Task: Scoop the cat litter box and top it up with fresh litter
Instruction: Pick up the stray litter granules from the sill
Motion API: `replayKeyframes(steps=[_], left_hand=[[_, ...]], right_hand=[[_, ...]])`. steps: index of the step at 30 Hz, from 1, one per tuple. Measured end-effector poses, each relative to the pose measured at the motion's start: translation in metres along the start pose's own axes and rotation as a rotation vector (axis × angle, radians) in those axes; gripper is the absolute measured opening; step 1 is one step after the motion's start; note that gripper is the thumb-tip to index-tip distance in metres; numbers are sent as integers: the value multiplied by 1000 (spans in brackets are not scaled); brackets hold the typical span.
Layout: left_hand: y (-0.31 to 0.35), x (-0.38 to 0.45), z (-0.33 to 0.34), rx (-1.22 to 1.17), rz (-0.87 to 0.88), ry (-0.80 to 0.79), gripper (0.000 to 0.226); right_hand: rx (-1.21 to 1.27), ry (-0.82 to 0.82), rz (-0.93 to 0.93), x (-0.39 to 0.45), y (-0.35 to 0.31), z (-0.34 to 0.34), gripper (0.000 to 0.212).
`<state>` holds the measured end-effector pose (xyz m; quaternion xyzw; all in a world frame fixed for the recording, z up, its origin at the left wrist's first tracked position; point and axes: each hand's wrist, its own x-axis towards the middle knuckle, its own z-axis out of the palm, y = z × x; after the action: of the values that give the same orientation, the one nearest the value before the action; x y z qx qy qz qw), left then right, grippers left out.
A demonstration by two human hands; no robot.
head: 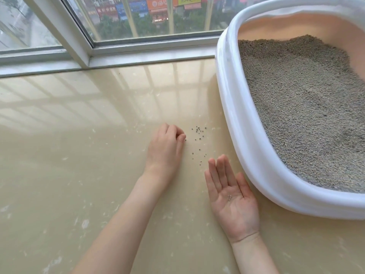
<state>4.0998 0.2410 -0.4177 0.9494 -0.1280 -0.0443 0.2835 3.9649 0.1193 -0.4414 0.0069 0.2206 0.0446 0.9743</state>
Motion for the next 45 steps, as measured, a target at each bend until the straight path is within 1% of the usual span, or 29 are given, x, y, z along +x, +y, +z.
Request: replayKeyframes(steps=[5, 10, 15, 18, 20, 23, 25, 27, 30, 33, 34, 36, 38, 40, 41, 43, 45], left_hand=[[-9, 2, -1, -8, 86, 11, 5], [-8, 1, 4, 79, 181, 24, 5], [4, 3, 6, 1, 208, 23, 5], [6, 4, 9, 59, 289, 12, 15], [5, 5, 11, 95, 328, 15, 18], [7, 8, 15, 152, 298, 29, 22], [12, 11, 17, 135, 274, 16, 26], [14, 12, 20, 115, 291, 7, 27], [18, 15, 22, 231, 339, 29, 25], [23, 19, 21, 347, 372, 20, 16], [24, 19, 20, 315, 361, 10, 16], [21, 24, 8, 93, 255, -2, 19], [8, 45, -11, -73, 92, 85, 13], [-13, 75, -25, -68, -12, 220, 13], [-23, 91, -30, -52, -60, 247, 15], [-37, 115, -33, -28, -114, 206, 17], [-44, 127, -30, 3, -103, 132, 19]], right_hand=[[1, -4, 15, 0, 0, -1, 47], [-5, -8, 19, 1, 1, -1, 50], [-20, -19, 23, 2, 1, -2, 52], [-29, -29, 20, 2, 1, -3, 52], [-24, -33, 19, 2, 1, -4, 52], [-35, -45, 13, 3, 1, -4, 54], [-40, -50, 13, 3, 1, -4, 54], [-39, -54, 14, 3, 2, -3, 54], [-47, -52, 14, 3, 1, -3, 54], [-91, -65, -6, 4, 1, -2, 55], [-109, -79, -13, 5, 1, -2, 55], [-167, -118, -26, 6, 1, -3, 56], [-207, -156, -35, 8, 1, -5, 57], [-220, -193, -31, 10, 1, -5, 57], [-231, -206, -33, 10, 0, -5, 58], [-246, -218, -35, 10, 0, -6, 58], [-246, -224, -30, 11, 0, -7, 57]])
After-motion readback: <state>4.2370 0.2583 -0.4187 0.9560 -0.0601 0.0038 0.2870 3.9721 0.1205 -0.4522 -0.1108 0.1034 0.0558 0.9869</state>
